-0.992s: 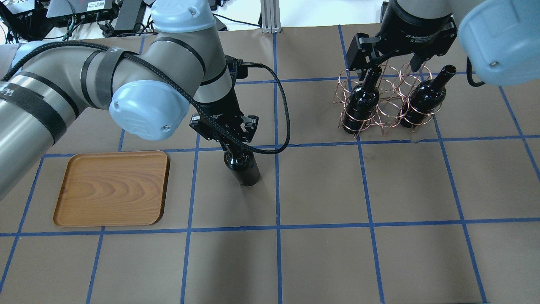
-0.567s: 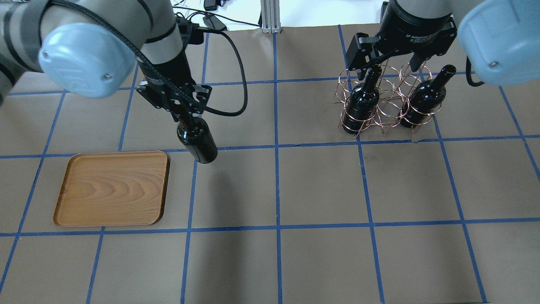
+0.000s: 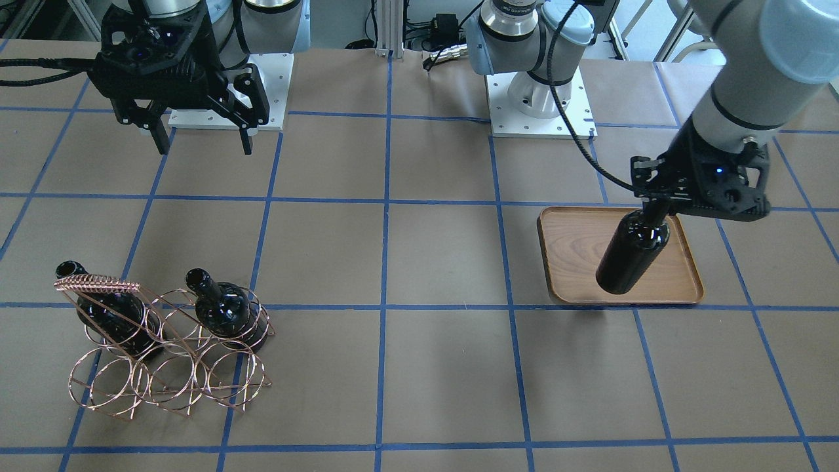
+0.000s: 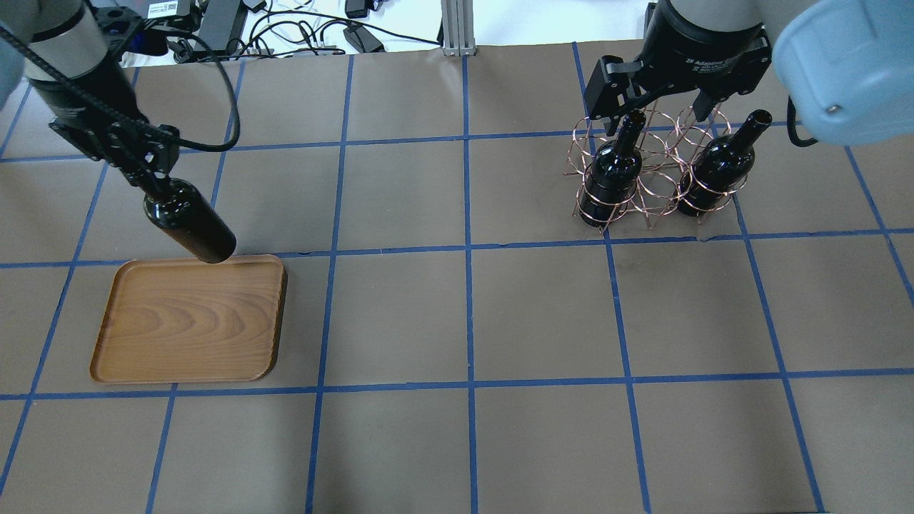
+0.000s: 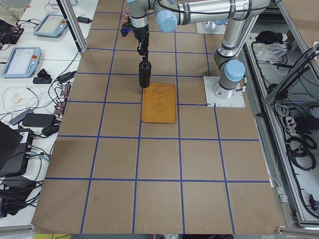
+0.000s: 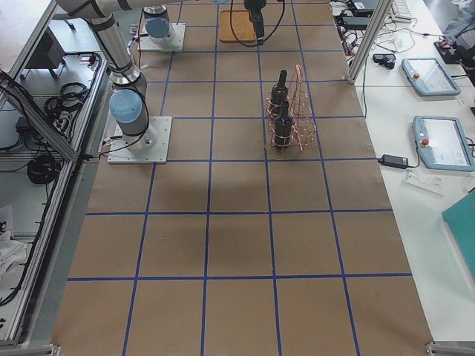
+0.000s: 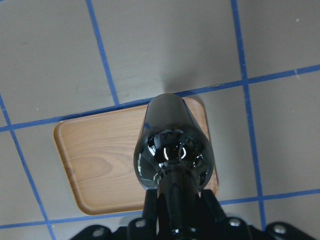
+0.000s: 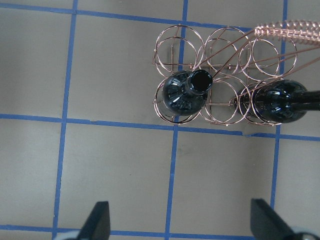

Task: Take wine from basket and place on tray
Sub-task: 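Lift the bottle with the left gripper and carry it over the wooden tray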

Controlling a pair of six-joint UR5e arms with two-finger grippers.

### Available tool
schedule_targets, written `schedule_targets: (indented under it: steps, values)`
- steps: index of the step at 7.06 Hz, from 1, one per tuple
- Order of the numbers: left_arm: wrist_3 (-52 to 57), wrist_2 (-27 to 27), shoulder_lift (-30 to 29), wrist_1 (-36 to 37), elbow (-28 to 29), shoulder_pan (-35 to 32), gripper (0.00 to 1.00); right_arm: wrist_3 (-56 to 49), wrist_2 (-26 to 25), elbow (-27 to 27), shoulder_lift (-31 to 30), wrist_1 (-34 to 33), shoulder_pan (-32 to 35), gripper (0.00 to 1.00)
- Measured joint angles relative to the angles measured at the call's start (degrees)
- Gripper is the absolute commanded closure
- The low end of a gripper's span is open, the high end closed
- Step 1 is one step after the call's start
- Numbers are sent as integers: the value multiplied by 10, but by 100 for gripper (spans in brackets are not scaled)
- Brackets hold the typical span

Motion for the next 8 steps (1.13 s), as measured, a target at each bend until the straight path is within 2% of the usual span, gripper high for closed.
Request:
schedule_targets:
  steps: [2, 4, 8]
  values:
    - [71, -9, 28, 29, -59, 64, 100, 0, 0, 0, 0, 0, 0, 0]
    - [94, -13, 53, 40, -108, 95, 100, 0, 0, 0, 0, 1, 0, 0]
    - [138, -49, 56, 42, -131, 135, 100, 0, -1, 0, 0, 1, 0, 0]
